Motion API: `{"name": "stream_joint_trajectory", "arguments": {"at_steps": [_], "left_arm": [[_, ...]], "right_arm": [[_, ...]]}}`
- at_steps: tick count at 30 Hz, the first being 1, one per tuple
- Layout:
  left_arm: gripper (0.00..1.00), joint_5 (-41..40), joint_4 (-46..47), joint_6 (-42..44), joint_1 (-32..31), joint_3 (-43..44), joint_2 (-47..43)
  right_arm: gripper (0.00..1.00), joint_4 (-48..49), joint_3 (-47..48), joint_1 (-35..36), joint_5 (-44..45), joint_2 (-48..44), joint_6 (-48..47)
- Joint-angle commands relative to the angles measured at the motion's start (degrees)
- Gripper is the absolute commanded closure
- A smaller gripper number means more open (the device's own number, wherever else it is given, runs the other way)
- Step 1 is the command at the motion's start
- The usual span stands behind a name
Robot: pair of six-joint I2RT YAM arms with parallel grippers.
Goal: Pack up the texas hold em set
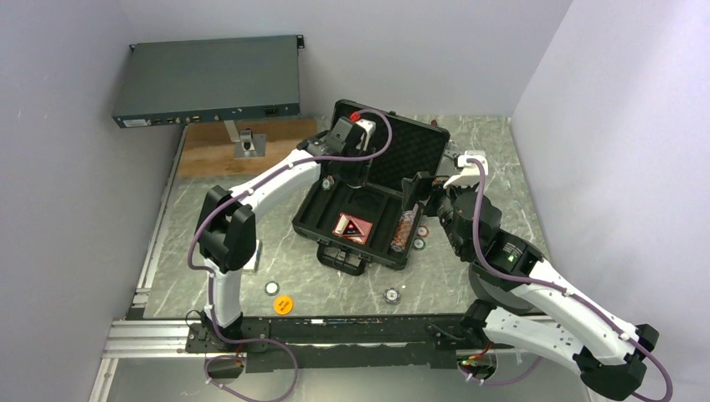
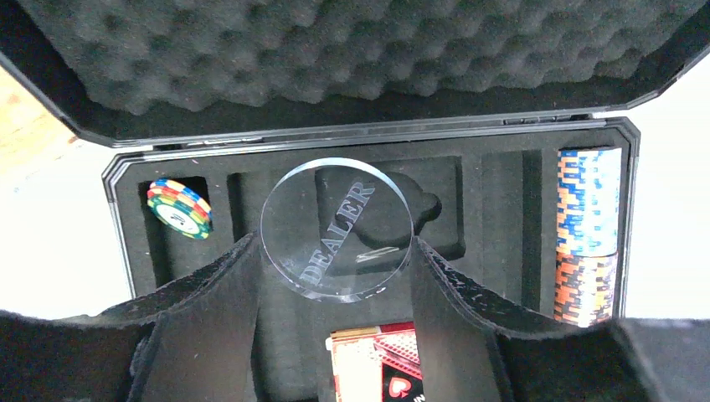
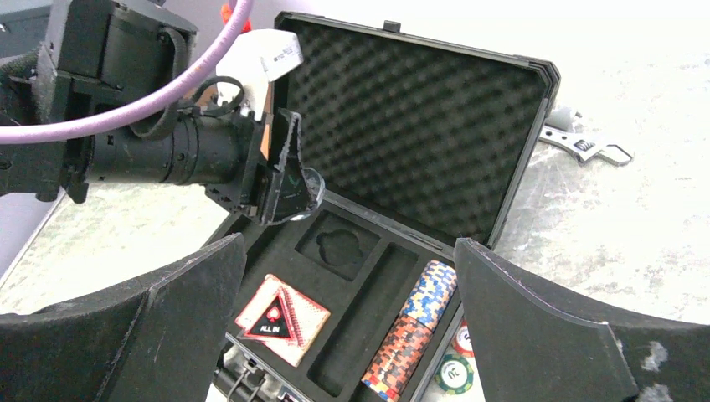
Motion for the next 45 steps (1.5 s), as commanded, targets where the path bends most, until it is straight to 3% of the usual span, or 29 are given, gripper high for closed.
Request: {"name": "stream_joint_trajectory", "arguments": {"at_steps": [1,19,45], "left_arm": [[1.0,0.3,0.0,0.4,-1.4,3.6,-0.1],[1.0,-3.8,0.5,-0.6,-4.4,-1.3,-1.2],[1.0,0.3,3.8,0.0,-6.4,0.6,2.5]], "right_arm": [[0.02,2.5,-0.4,-0.1,1.3,-0.5,-0.9],[0.01,2.1,-0.6,-0.1,1.0,0.5,-0.6],[0.01,2.4,-0.8,-0.1,0.7,0.3,-0.6]]}}
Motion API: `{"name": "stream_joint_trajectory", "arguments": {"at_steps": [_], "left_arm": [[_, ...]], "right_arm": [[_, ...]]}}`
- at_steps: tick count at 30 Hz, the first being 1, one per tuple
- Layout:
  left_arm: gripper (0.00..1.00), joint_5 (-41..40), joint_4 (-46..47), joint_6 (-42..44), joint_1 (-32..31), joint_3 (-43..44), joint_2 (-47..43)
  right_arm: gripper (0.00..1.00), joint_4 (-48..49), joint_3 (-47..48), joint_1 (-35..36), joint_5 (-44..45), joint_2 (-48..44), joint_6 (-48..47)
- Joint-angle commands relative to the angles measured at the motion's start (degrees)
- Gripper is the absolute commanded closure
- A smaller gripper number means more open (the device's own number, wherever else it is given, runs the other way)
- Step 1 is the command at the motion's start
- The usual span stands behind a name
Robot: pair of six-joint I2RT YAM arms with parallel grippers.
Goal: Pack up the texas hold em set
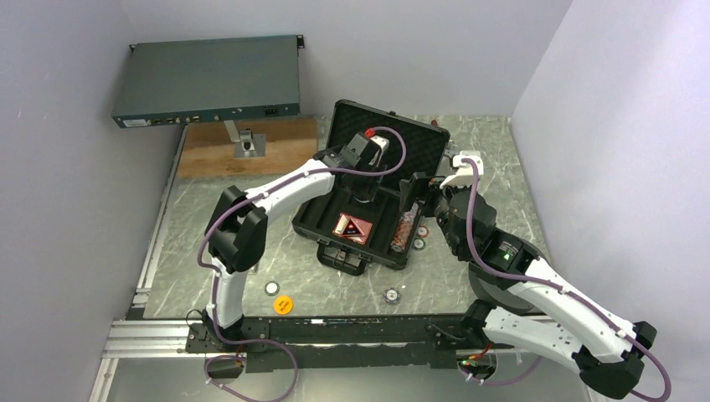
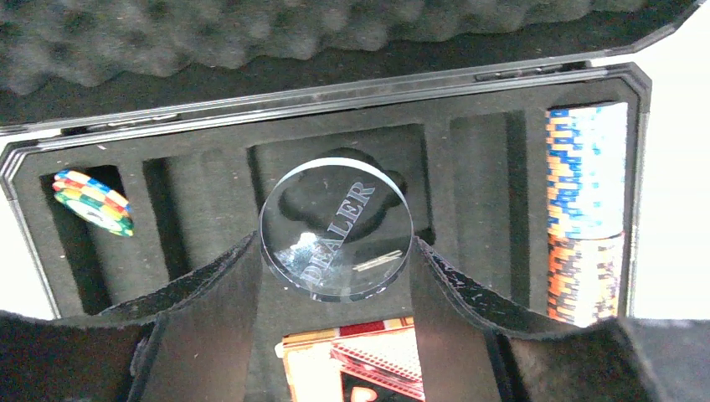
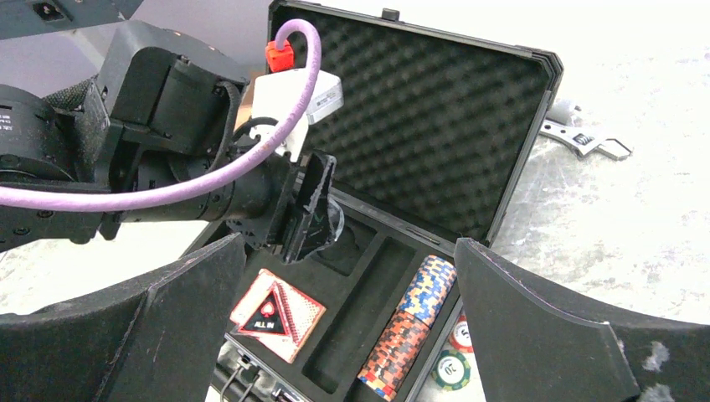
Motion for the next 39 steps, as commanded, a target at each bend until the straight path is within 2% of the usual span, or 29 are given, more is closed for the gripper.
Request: {"name": "stream_joint_trajectory", "arguments": {"at_steps": [1,5,12,24,26,30,31,35,39], "left_arm": [[1.0,2.5,3.4,0.7,-2.2,2.5,-0.1],[1.0,4.4,4.3,0.9,-3.7,2.6,0.5],[1.0,14.1,8.5,-0.4,-5.3,0.9,1.7],[0.99,17.5,9.0,-1.8,-6.3,2.1,5.6],[0.88,17.2,9.0,-2.1,-6.3,2.1,5.9],[0.5,16.9,10.8,-2.5,-6.4,-0.1,4.5],[0.43,17.1,11.7,-2.5,-6.3,-0.9,4.0],[0.27,16.4,13.0,-2.4,-6.4,-1.7,1.8],[0.18,15.8,12.4,-2.1,-6.4,-1.1,0.4]], "right_arm": [[0.01,2.5,-0.3,-0.1,0.7,-0.7,-0.6],[0.01,2.5,-0.3,0.0,0.6,-0.7,-0.6],[0.01,2.6,-0.4,-0.1,0.6,-0.8,-0.6],[0.01,2.3,-0.7,-0.1,0.9,-1.0,-0.4],[0.01,2.3,-0.7,-0.1,1.0,-1.0,-0.4],[0.01,2.3,-0.7,-0.1,1.0,-1.1,-0.5],[0.01,2.3,-0.7,-0.1,1.0,-1.1,-0.4],[0.01,2.3,-0.7,-0.1,1.0,-1.1,-0.4],[0.01,2.3,-0.6,-0.1,0.9,-1.0,-0.4]]}}
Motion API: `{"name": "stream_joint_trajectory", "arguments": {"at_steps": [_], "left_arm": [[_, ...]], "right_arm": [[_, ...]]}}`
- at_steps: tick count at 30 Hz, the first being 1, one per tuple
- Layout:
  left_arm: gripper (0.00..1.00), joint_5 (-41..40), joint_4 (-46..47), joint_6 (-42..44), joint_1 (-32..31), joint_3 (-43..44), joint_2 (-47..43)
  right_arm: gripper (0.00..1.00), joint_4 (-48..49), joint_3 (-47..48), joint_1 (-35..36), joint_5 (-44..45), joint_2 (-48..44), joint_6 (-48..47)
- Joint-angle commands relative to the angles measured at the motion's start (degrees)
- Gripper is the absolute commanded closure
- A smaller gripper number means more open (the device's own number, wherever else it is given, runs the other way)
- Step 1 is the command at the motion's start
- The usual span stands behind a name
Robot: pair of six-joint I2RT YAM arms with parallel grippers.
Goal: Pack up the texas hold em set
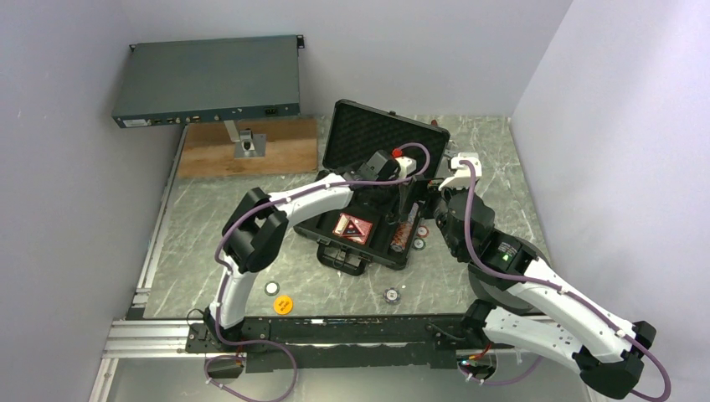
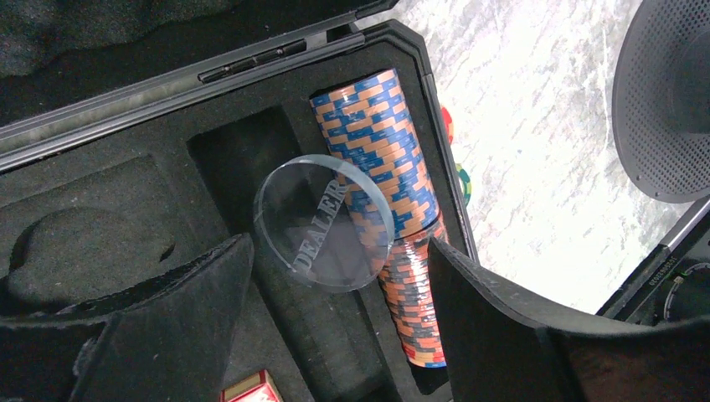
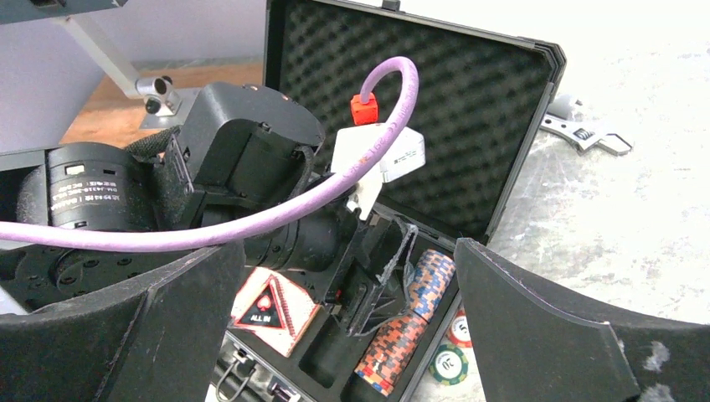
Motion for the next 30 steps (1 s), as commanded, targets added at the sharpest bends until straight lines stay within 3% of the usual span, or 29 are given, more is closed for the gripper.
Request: {"name": "stream_joint_trajectory", "arguments": {"at_steps": [1,14,30], "left_arm": [[0.16,-0.3,1.9,0.4,-0.7,0.6,-5.2],[0.14,-5.8,-0.1,-0.1,-0.6,-1.8,-16.1],[0.16,-27.8,-11.0,-10.4,-0.5,-28.6,-45.7]], "right_arm": [[0.0,2.5,0.2,-0.1,0.9,-0.9,-0.4],[0.01,2.1,2.0,-0.1,-0.7,-1.3,0.0],[0.01,2.8,3.4,-0.1,-2.9,1.4,1.5]]}}
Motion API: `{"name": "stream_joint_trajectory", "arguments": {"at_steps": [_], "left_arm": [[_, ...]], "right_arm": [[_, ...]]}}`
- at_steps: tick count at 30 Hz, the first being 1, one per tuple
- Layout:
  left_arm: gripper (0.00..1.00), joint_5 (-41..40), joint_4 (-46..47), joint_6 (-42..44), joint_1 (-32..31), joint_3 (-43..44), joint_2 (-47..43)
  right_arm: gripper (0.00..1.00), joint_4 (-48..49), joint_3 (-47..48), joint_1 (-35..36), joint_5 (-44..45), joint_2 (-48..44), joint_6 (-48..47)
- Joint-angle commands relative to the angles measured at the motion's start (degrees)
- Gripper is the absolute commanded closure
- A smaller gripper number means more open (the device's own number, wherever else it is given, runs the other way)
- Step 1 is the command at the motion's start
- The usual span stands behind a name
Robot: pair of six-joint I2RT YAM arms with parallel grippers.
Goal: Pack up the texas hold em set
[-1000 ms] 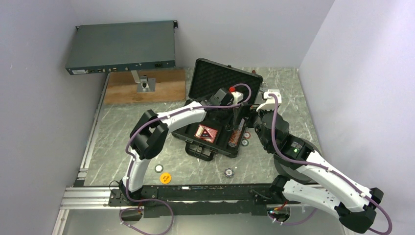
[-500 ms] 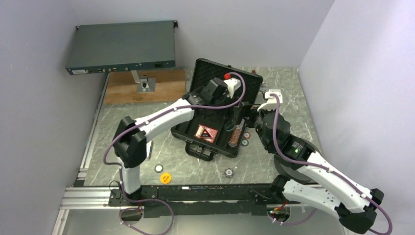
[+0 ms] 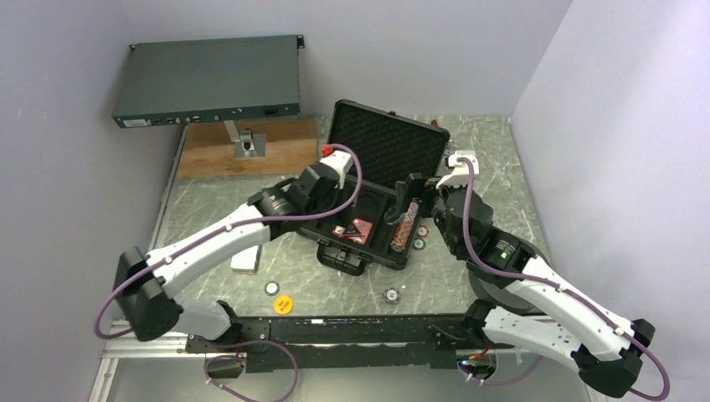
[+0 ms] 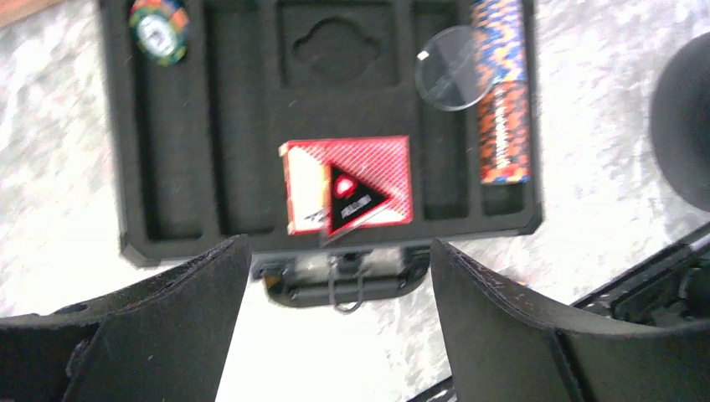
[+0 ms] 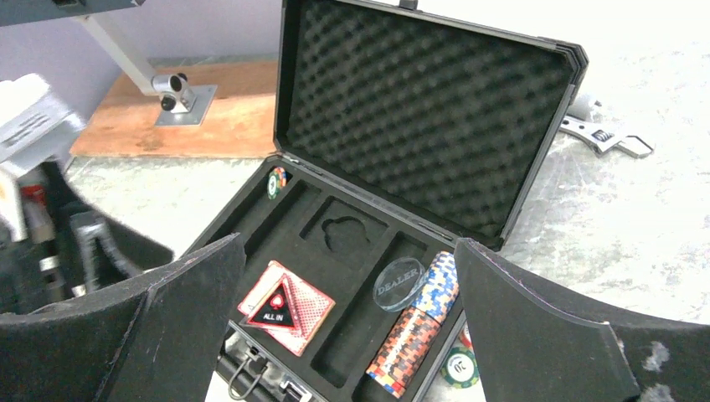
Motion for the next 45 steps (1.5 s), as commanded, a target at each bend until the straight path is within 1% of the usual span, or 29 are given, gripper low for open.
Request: {"name": "stream_joint_trajectory", "arguments": {"at_steps": [1,4,9,12,15,18,21,22,26,29,33,35,37,40,45], "left_arm": [[0.16,-8.6,-6.1,-6.0,-0.3,-5.7,-8.6],[0.16,-11.0,-8.8,-8.7,-0.3,-10.7,-14.5],[0.1,-16.5,-13.0,-15.6,-0.2,-18.2,-24.9],[0.06,-19.0,-16.7,-20.2,0.5,-21.0,-29.2],[0.03,-20.4,-19.8,-23.6,1.9,-22.7,-31.2],[0.0,-21.8,-25.6,-29.5,5.6,-22.9,-31.4],[0.0,-20.9,-28.4,-32.3,11.3,-23.3,-31.2],[0.0,-20.5,-28.5,-32.3,13.7,-23.5,-31.1],[0.01,-20.4,-28.9,-32.9,19.0,-24.3,-30.5],[0.02,-21.0,-26.8,-31.3,22.0,-25.7,-30.5],[0.0,-19.7,-23.1,-26.1,26.5,-26.7,-29.4],[0.0,-17.4,-21.0,-23.7,29.7,-27.7,-28.1],[0.0,-13.2,-17.8,-20.7,33.7,-29.0,-26.8],[0.0,-7.8,-12.5,-17.2,37.9,-31.0,-24.9],[0.0,-3.5,-7.4,-14.2,44.6,-32.2,-20.5]], "right_arm": [[0.01,2.8,2.7,-0.1,-1.2,1.0,1.0],[0.01,3.3,2.7,-0.1,-1.7,1.6,1.4],[0.01,3.3,3.0,0.0,-2.7,3.0,2.1],[0.01,3.0,3.3,0.0,-3.1,3.5,2.4],[0.01,2.7,3.3,-0.1,-3.7,3.8,3.0],[0.01,2.0,3.5,0.0,-4.4,3.8,3.7],[0.02,1.4,3.4,0.0,-4.8,3.7,4.4],[0.02,1.2,3.3,0.0,-4.9,3.6,4.6],[0.02,0.5,3.3,0.0,-5.3,3.5,5.1],[0.02,0.2,3.2,0.0,-5.3,3.3,5.2],[0.01,-0.2,2.8,-0.1,-5.2,3.0,5.2],[0.01,-0.2,2.5,0.0,-5.1,2.9,5.2],[0.01,-0.1,2.0,0.0,-5.1,2.7,5.2],[0.01,-0.1,1.6,0.0,-5.0,2.5,5.1],[0.01,-0.5,0.9,0.0,-4.8,2.1,5.1]]}}
